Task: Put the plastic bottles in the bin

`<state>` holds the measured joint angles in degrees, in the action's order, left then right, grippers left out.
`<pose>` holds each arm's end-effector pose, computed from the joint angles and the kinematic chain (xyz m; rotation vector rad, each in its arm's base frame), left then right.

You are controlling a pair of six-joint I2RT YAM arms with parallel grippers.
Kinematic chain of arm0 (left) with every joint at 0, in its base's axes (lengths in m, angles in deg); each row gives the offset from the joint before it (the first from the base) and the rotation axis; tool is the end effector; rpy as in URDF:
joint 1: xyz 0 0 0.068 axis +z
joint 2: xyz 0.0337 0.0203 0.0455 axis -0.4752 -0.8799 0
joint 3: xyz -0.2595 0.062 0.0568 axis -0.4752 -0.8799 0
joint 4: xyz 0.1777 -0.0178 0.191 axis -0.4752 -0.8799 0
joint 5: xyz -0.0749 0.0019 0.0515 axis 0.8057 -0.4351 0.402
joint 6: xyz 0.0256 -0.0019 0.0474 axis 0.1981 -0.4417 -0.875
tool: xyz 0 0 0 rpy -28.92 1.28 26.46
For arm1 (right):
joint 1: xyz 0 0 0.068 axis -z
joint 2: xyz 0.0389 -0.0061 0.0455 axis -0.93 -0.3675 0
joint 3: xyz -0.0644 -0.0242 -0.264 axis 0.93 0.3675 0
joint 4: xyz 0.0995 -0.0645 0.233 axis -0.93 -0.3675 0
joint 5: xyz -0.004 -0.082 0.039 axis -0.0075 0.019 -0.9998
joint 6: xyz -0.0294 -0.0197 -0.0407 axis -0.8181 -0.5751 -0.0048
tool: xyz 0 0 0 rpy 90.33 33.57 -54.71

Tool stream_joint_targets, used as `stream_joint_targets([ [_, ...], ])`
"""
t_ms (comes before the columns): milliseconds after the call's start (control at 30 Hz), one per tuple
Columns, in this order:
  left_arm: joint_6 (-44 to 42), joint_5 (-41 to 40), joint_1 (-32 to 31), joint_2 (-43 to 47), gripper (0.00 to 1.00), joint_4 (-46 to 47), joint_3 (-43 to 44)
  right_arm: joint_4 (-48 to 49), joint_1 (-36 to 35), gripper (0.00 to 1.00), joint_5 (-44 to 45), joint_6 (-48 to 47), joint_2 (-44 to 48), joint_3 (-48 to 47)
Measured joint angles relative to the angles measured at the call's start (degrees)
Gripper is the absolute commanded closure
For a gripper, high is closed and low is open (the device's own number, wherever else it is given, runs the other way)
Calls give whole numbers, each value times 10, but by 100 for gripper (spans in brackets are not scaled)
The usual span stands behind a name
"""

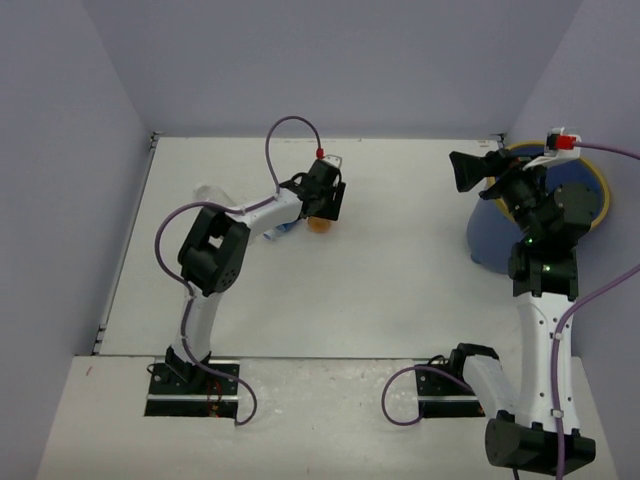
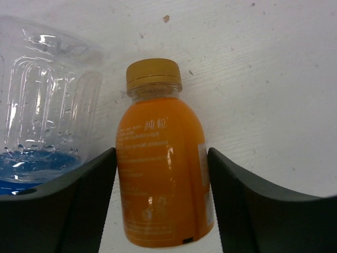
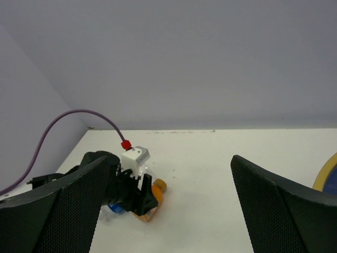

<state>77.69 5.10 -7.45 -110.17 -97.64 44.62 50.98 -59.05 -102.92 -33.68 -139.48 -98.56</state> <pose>0.3894 -0.2720 0.1822 0.2624 2.4032 -0.1839 0.1797 -0.0135 0.4441 0.0323 1.4534 0.5337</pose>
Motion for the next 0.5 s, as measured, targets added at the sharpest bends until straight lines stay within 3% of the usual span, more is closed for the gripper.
stream_joint_targets([
  [167,7,-23,-10,-29,68,-24,42,0,0,1,-5,21,0,0],
  [300,16,-38,-21,-31,97,-40,48,0,0,1,-9,38,-2,0],
  [500,15,-18,-28,12,100,-38,10,10,-3,1,-57,71,-46,-12],
])
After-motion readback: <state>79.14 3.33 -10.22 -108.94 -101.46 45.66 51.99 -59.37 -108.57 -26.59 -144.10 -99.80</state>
